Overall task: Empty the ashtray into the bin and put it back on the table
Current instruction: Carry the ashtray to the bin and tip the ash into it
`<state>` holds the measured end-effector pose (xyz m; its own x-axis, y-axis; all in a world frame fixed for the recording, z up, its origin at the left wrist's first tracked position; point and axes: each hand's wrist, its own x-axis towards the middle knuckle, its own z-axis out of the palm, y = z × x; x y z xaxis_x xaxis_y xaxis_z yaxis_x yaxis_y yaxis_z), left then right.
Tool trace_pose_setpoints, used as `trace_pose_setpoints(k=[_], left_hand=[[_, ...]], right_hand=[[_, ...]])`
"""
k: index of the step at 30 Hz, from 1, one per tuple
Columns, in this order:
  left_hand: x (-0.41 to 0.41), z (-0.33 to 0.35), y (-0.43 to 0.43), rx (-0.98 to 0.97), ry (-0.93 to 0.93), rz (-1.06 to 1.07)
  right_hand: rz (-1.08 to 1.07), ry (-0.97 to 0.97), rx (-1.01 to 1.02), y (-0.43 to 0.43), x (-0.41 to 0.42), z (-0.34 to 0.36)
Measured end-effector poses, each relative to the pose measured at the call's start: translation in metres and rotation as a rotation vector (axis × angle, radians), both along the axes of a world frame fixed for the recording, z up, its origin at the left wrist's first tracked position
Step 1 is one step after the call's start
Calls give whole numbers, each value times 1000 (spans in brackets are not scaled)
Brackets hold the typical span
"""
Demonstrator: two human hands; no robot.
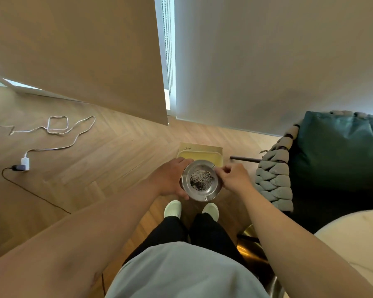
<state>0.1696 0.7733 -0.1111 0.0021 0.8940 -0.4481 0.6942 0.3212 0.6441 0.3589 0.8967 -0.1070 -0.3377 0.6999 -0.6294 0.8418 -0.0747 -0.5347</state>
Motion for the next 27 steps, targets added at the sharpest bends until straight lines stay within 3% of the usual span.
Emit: trace_pose_setpoints(k=[6, 16, 27], left_hand=[[7, -16, 30, 1, 17, -42], [-4, -58, 84, -75, 62, -267], [-21, -179, 100, -42, 112, -204]], right_hand=[[-13, 61, -67, 32, 8, -23], [60, 154, -410, 71, 20, -67], [-142, 225, -398, 91, 5, -182]])
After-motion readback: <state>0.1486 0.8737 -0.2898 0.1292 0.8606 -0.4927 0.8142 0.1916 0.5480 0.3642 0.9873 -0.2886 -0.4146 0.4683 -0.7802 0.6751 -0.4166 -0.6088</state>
